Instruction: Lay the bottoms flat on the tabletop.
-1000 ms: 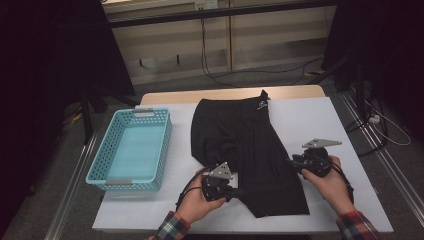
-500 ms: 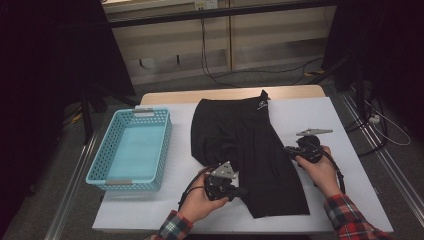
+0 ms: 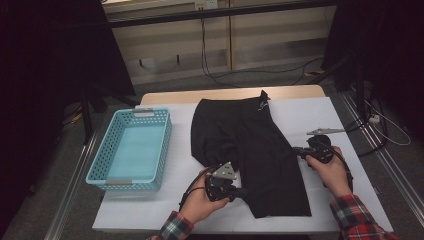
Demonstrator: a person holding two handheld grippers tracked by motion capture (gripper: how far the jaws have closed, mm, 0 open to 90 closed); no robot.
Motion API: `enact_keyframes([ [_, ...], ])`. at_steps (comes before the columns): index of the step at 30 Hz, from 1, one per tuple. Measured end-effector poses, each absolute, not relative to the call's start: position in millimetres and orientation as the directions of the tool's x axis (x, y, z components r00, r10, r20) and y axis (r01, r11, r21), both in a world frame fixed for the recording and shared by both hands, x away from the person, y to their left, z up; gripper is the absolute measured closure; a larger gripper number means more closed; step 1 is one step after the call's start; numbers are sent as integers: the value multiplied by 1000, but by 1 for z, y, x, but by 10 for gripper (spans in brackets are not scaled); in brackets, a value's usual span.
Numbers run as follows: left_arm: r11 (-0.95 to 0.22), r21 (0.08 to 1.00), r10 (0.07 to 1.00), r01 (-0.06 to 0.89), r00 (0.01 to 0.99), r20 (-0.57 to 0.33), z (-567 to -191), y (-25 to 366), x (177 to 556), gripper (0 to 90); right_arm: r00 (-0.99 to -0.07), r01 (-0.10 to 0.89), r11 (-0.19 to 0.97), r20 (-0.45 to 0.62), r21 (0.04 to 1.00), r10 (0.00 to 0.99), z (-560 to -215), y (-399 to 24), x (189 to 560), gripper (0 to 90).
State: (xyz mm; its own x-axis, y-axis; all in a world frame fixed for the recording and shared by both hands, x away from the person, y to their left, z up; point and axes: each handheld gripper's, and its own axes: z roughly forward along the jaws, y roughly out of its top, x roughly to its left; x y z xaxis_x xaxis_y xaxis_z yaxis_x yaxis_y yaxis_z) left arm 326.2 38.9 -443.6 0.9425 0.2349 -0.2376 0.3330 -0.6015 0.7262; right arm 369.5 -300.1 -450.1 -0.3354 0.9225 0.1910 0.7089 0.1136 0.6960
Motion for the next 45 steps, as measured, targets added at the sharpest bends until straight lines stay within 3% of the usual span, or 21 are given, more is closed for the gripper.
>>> enact_keyframes([
  [14, -605, 730, 207, 317, 949, -240, -445, 26, 322, 900, -287, 738, 70, 218, 671, 933, -450, -322, 353, 900],
  [20, -602, 729, 208, 326, 945, -251, -444, 28, 324, 900, -300, 708, 104, 164, 698, 940, -453, -315, 365, 744],
  [23, -598, 729, 212, 333, 943, -257, -443, 30, 326, 887, -294, 684, 88, 164, 724, 942, -450, -313, 376, 730],
  [25, -592, 733, 216, 335, 942, -257, -441, 32, 328, 841, -292, 660, 94, 138, 746, 946, -445, -312, 384, 729],
  [32, -544, 759, 304, 357, 927, -219, -429, 51, 340, 528, -305, 676, 118, 131, 728, 943, -450, -300, 418, 703],
  [37, -500, 777, 415, 383, 893, -173, -421, 76, 359, 454, -307, 696, 143, 111, 704, 945, -457, -291, 431, 736],
  [41, -482, 791, 507, 377, 856, -99, -419, 97, 375, 377, -314, 697, 164, 92, 698, 945, -456, -290, 435, 890],
  [45, -462, 799, 561, 385, 825, -73, -419, 109, 384, 337, -302, 698, 137, 115, 702, 946, -453, -297, 435, 900],
])
